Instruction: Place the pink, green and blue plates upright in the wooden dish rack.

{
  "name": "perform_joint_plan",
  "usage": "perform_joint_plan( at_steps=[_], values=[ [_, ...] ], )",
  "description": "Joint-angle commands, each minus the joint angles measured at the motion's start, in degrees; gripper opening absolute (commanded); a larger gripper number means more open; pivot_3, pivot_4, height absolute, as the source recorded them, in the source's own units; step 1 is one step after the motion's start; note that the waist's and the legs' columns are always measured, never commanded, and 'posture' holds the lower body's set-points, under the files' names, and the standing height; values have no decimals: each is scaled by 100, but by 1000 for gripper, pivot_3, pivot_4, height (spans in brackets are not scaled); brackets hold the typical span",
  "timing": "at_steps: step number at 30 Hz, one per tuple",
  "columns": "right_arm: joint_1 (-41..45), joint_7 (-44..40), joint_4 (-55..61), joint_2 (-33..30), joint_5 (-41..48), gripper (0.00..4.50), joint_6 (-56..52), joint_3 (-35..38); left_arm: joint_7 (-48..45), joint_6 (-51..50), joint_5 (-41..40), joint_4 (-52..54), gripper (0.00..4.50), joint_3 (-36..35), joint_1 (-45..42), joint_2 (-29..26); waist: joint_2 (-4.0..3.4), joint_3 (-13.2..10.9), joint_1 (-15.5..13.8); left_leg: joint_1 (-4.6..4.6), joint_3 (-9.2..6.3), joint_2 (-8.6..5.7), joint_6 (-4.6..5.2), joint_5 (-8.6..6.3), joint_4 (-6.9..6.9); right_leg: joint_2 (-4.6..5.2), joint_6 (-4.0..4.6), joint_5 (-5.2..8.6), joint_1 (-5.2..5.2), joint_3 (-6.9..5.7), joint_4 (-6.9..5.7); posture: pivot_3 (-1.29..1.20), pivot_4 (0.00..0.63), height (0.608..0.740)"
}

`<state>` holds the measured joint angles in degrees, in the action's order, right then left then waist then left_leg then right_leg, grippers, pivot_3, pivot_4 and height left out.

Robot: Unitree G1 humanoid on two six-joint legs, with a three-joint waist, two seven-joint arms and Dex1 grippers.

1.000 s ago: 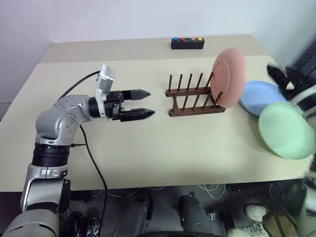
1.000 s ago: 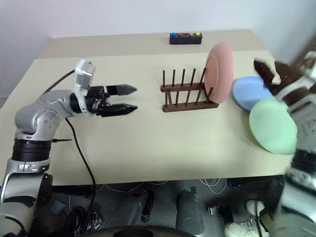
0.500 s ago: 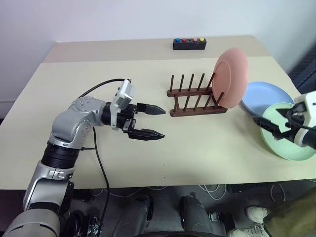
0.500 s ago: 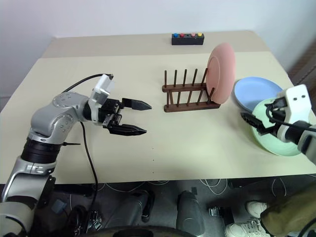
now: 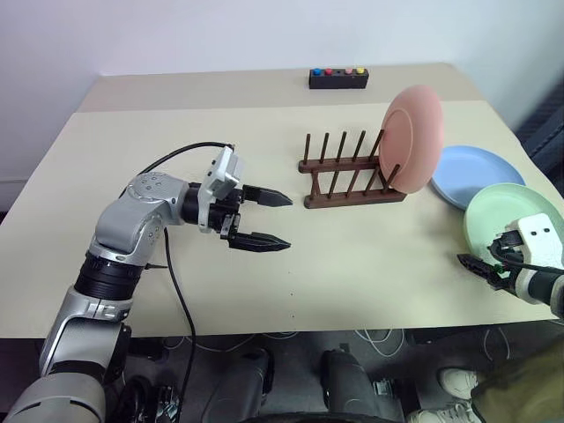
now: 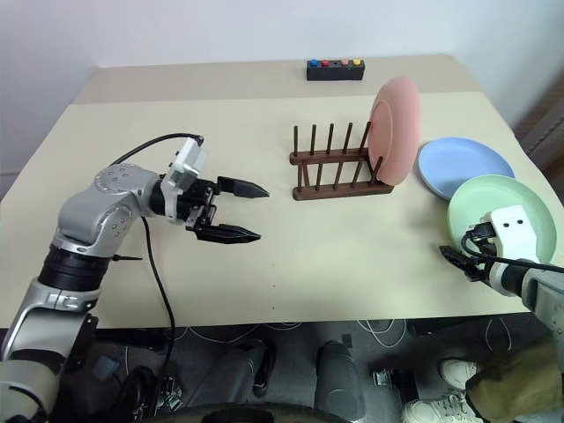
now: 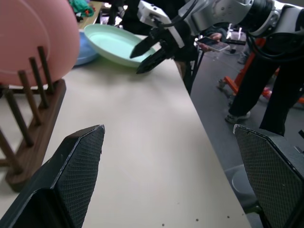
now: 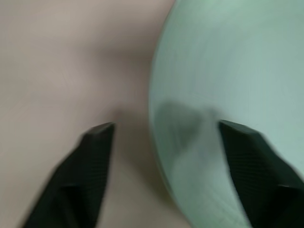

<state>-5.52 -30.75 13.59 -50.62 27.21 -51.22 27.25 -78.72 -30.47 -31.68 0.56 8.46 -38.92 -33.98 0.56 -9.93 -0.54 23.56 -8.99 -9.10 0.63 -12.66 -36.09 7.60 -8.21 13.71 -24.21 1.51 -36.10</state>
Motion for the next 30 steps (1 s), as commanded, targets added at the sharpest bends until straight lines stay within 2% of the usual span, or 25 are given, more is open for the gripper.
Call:
perform_joint_plan(
  at_steps=[1,4,5,14,22,25,30],
  values=[
    [187,-50,40,-42,-41,1787,98,78,22,81,-9,92,4500,-153,-47,-55,0,0,-5,0,0,0,0,0,0,0,0,0,0,0,1,0,150,740],
    [195,-104,3,-75,-102,316,127,34,57,83,2,111,4500,-147,-24,-38,0,0,-16,0,-2,0,0,0,0,0,0,0,1,-1,1,0,150,740],
    [194,-121,12,-77,-104,53,124,34,73,98,12,105,4500,-152,-24,-35,1,0,-17,0,-1,0,0,0,0,1,0,0,1,-1,1,0,150,740],
    [355,-222,240,-219,-56,53,-126,260,92,93,-9,1,4500,-173,-73,-34,1,0,-11,0,-2,0,1,0,-1,0,0,0,4,-2,2,0,150,740],
    [1148,-252,501,-774,135,53,-690,698,144,116,-60,-108,4500,-256,-140,58,-2,-1,-10,0,-1,0,1,0,0,0,0,0,1,-2,1,0,150,740],
    [1678,-241,500,-785,386,53,-831,801,193,107,-113,-175,4500,-336,-197,118,0,-2,-16,1,-2,0,1,-1,0,2,-1,0,3,-2,3,0,150,740],
    [3392,247,207,-71,1050,53,-402,1160,752,484,-28,-532,4500,-704,-412,486,-5,-6,-3,1,2,3,1,-1,-1,1,-1,0,1,-2,3,0,150,740]
  ],
)
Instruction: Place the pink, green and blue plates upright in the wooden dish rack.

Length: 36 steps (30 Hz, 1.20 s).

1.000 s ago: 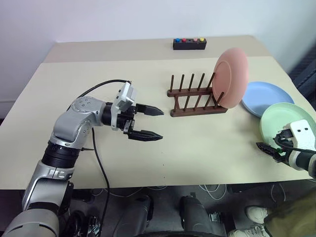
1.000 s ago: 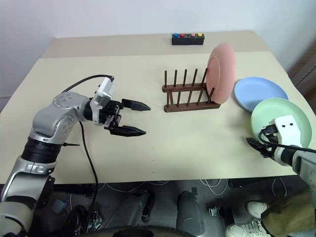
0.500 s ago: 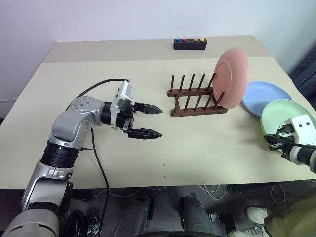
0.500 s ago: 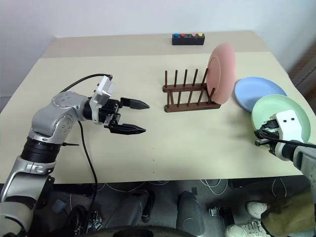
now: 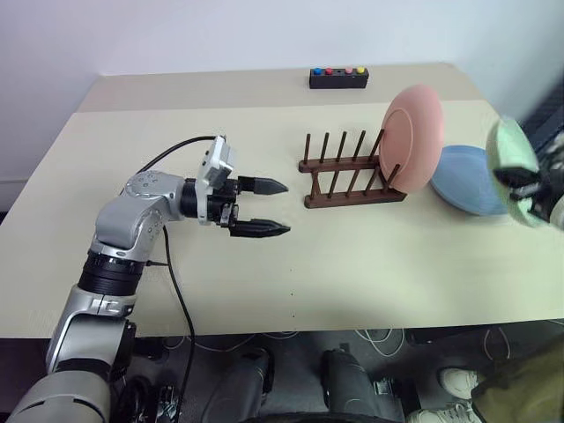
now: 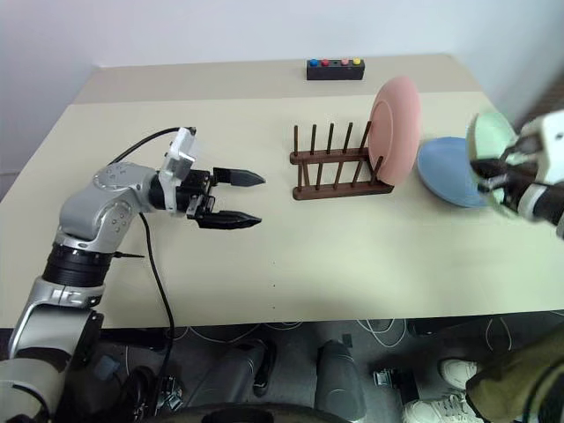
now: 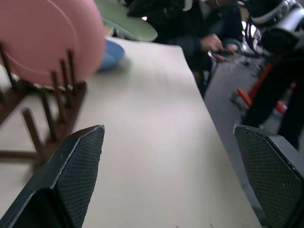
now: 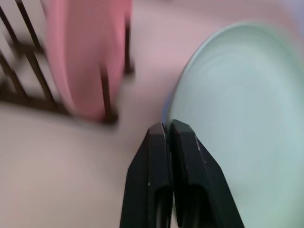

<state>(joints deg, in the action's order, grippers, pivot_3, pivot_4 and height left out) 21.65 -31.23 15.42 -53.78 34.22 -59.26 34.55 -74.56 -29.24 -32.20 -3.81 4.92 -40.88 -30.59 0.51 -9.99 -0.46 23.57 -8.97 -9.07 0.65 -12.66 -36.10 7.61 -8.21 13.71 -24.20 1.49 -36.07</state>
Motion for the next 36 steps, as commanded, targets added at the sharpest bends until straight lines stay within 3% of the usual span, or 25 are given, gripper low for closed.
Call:
perform_joint_plan(
  at_steps=[1,5,9,16,23,36],
  values=[
    [1011,386,-18,394,479,53,515,480,442,455,58,-162,4500,-404,-263,215,2,0,-9,0,0,0,0,0,1,1,0,0,0,0,0,0,150,740],
    [1806,425,-268,646,605,53,1196,421,572,564,51,-172,4500,-472,-293,299,2,-1,-15,2,1,-1,-1,1,5,1,0,0,-3,0,6,0,150,740],
    [2400,572,-475,970,1319,53,994,406,619,585,62,-149,4500,-483,-242,282,2,-1,-11,4,2,-3,-21,13,2,2,0,0,-3,1,4,0,150,740],
    [3441,1072,-902,1840,4107,53,256,504,714,470,-48,-24,4500,-622,-130,183,0,-1,96,4,-5,-2,-2,1,7,0,1,-1,-11,1,-5,0,150,740],
    [3544,1186,-1926,1827,5818,53,-179,297,755,365,-149,157,4500,-727,32,36,0,-1,113,4,-8,-2,-1,1,6,0,1,-1,-8,0,-4,0,150,740],
    [3050,-621,-3391,1760,4551,53,-224,-577,850,178,-289,589,4500,-947,448,-340,-3,-2,132,4,-6,-2,-1,1,9,-3,1,-1,-14,1,-6,0,150,740]
  ],
)
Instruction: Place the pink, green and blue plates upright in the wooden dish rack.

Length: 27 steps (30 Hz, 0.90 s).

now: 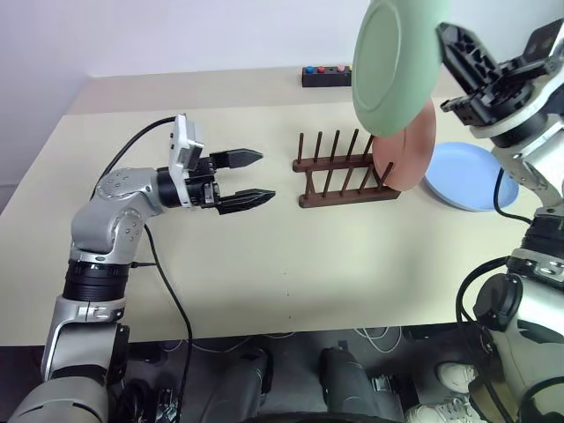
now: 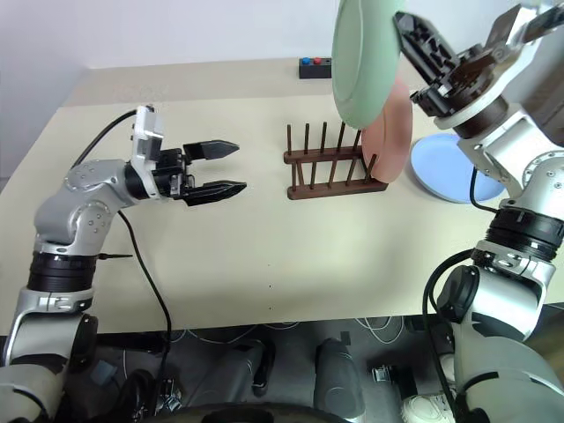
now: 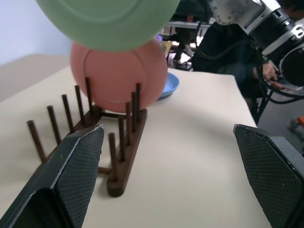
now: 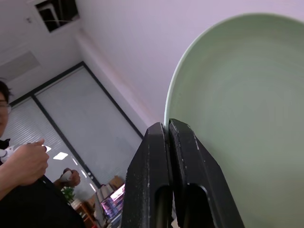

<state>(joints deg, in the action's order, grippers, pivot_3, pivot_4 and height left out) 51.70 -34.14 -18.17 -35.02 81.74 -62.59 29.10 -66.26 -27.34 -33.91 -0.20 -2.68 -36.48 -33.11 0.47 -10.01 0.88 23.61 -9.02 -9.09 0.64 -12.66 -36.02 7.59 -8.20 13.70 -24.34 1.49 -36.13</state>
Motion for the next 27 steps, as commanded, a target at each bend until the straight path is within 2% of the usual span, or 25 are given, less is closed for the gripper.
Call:
perform_joint_plan(
  at_steps=[1,11,27],
  values=[
    [34,-420,-93,-112,-299,53,118,-55,30,-18,-128,256,4500,-192,29,-99,0,0,-3,0,0,0,0,0,0,0,0,0,0,0,0,0,150,740],
    [59,-932,-579,-56,-877,53,119,-103,60,-70,-169,416,4500,-207,154,-150,0,0,-2,0,0,-1,0,0,0,1,0,0,1,0,0,0,150,740],
    [-230,-1137,-670,84,-1459,53,269,-33,43,-120,-172,499,4500,-183,142,-179,0,0,-1,0,0,-1,0,0,0,0,0,0,1,0,0,0,150,740]
  ],
)
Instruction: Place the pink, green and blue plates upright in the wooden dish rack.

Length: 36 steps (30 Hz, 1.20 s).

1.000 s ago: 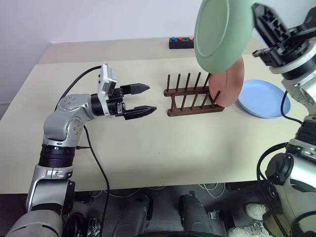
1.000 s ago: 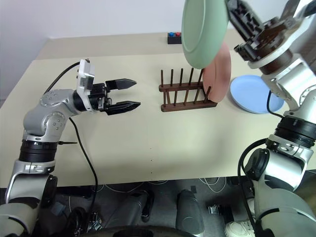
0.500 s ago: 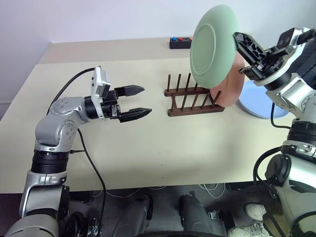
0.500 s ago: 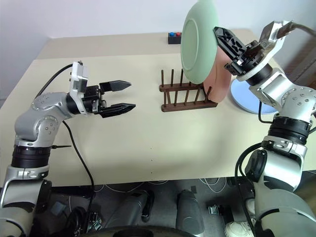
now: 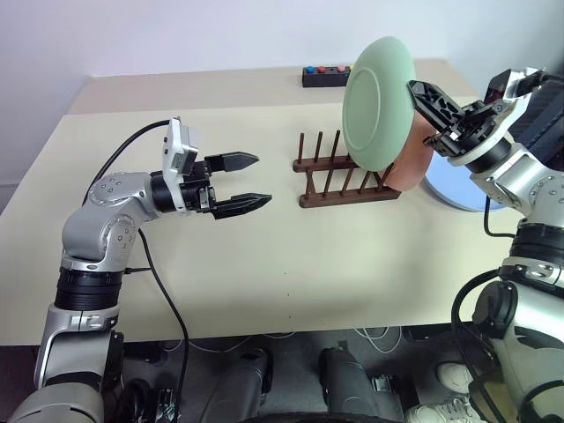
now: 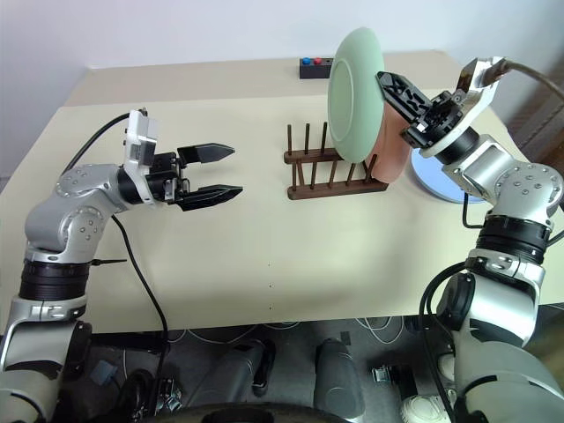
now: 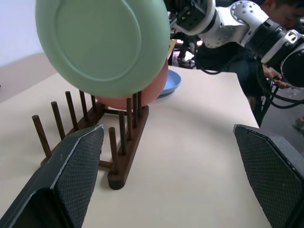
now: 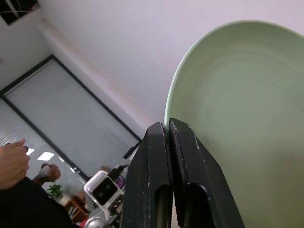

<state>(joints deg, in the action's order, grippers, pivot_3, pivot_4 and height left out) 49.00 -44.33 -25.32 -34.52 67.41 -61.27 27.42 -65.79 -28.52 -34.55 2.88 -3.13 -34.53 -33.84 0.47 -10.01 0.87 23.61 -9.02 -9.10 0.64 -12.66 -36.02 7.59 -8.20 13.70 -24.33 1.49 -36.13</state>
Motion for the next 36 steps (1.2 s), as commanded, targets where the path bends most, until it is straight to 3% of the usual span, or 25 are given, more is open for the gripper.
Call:
perform_joint_plan(
  at_steps=[1,15,18,25,36],
  values=[
    [31,-116,40,45,-58,53,164,134,-3,-7,-109,191,4500,-137,-59,-106,0,0,-1,0,0,0,0,0,0,0,0,0,0,0,0,0,150,740],
    [-111,-165,51,202,-724,53,460,-34,-5,-27,-101,229,4500,-129,-80,-111,0,0,-3,0,0,0,0,0,-1,0,0,0,0,0,0,0,150,740],
    [-113,-209,67,217,-791,1013,485,-32,5,-33,-96,246,4500,-130,-74,-110,0,0,-3,0,0,0,0,0,-1,0,0,0,0,0,0,0,150,740],
    [-154,-334,345,185,-1014,4449,663,-160,5,-69,-113,242,4500,-117,-98,-87,0,0,3,0,0,0,-1,0,0,-1,0,0,0,0,0,0,150,740],
    [-45,-411,900,73,-1130,4449,900,-183,-10,-107,-126,221,4500,-82,-127,-46,0,0,0,0,0,0,-1,0,0,0,0,0,0,0,0,0,150,740]
  ],
)
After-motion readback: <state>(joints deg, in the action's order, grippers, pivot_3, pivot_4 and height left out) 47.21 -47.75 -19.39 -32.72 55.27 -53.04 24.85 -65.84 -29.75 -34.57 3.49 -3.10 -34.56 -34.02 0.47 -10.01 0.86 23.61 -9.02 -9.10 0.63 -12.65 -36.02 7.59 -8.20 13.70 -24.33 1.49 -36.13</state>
